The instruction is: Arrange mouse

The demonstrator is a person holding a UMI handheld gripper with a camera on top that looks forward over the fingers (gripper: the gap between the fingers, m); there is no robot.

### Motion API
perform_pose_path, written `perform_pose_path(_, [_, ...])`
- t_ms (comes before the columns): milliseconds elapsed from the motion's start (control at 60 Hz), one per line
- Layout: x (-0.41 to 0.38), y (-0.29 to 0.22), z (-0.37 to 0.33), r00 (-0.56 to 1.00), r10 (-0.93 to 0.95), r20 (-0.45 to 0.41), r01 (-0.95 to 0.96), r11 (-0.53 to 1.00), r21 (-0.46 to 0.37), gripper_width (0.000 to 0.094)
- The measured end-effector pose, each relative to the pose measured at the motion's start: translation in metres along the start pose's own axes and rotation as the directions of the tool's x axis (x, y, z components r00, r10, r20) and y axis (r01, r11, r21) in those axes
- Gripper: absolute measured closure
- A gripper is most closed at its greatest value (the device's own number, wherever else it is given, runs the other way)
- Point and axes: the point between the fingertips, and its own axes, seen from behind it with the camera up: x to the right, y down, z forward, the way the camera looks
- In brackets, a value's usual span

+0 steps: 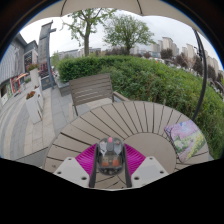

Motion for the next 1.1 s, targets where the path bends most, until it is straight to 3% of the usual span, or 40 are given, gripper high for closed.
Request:
perform_pose_path(67, [0.032,-0.038,-0.016,1.0,-0.004,0.025,0.003,0.999,0.039,0.0525])
perform_pose_path(167, [0.112,-0.086,-0.023,0.999,-0.043,-0.032,0.046,0.996,0.079,0.0526])
perform_pose_path(283, [0.218,-0.101,-0.011,0.992,-0.066,-0.105,0.074,0.994,0.077,0.0525])
perform_pose_path(417, [0.328,-0.068,0.026,0.978,-0.079,-0.194,0.083,0.996,0.014,0.0526])
perform_pose_path(567, [0.392,-0.017,0.07,0.986,-0.006,-0.167,0.0,0.999,-0.037,0.0524])
perform_pose_path(750, [0.416,0.027,0.102,0.99,0.029,-0.139,-0.043,0.995,-0.095,0.0496])
perform_pose_path(833, [0.416,0.03,0.1,0.99,0.032,-0.138,-0.044,0.995,-0.085,0.0432])
perform_pose_path(917, [0.424,0.03,0.091,0.982,0.032,-0.186,-0.052,0.993,-0.108,0.007])
perform_pose_path(1100, [0.394,0.002,-0.002,0.973,0.018,-0.231,-0.043,0.994,-0.105,0.0086])
